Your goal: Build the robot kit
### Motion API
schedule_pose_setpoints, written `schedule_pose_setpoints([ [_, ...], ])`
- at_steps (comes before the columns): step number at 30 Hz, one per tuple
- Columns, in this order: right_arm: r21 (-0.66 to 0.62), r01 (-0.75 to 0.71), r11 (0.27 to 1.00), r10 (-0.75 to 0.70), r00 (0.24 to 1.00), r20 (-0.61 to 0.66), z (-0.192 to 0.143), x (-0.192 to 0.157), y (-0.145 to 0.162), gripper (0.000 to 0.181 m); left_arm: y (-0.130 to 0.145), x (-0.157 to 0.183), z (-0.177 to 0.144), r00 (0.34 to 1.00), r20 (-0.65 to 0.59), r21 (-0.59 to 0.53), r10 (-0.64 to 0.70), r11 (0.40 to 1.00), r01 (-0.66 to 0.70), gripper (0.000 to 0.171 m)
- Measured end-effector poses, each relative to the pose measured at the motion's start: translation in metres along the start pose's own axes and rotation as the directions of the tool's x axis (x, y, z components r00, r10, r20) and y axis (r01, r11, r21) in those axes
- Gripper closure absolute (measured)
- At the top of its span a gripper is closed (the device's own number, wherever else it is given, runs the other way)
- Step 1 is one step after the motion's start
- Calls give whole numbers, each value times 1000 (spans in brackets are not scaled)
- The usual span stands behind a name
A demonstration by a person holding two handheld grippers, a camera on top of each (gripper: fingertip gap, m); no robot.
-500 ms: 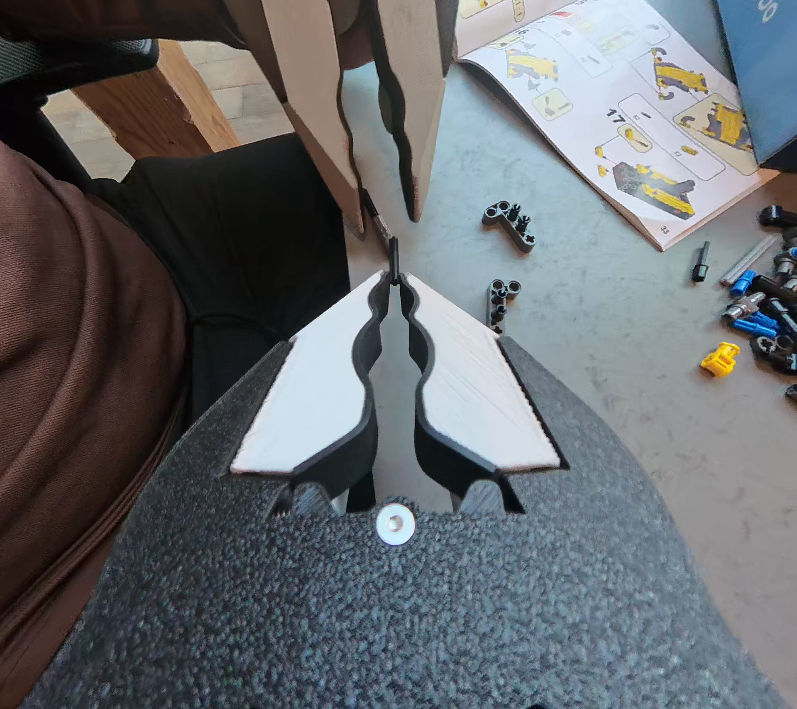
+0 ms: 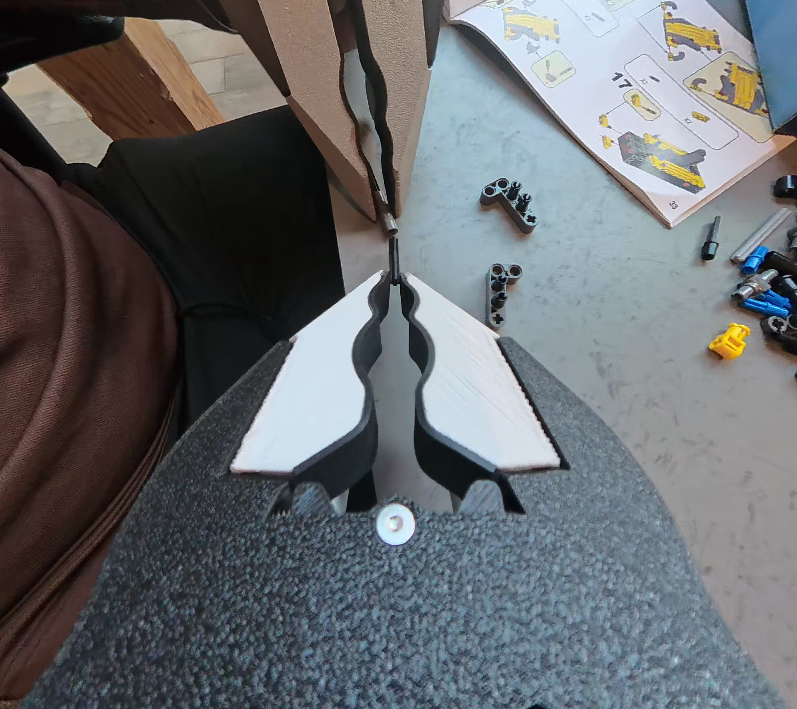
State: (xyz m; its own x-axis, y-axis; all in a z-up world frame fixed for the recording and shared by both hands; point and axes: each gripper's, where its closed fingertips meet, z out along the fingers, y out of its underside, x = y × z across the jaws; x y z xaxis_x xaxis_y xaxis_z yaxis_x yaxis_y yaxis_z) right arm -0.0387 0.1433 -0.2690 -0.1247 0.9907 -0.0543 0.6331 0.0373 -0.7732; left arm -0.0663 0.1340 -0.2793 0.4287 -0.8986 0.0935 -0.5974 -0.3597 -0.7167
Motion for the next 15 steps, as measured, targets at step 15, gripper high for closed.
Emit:
schedule_pose_setpoints([
  [15, 129, 37, 991, -39, 999, 13, -8, -16, -23, 178, -12, 15, -18, 992, -10, 137, 130, 982, -127, 169],
])
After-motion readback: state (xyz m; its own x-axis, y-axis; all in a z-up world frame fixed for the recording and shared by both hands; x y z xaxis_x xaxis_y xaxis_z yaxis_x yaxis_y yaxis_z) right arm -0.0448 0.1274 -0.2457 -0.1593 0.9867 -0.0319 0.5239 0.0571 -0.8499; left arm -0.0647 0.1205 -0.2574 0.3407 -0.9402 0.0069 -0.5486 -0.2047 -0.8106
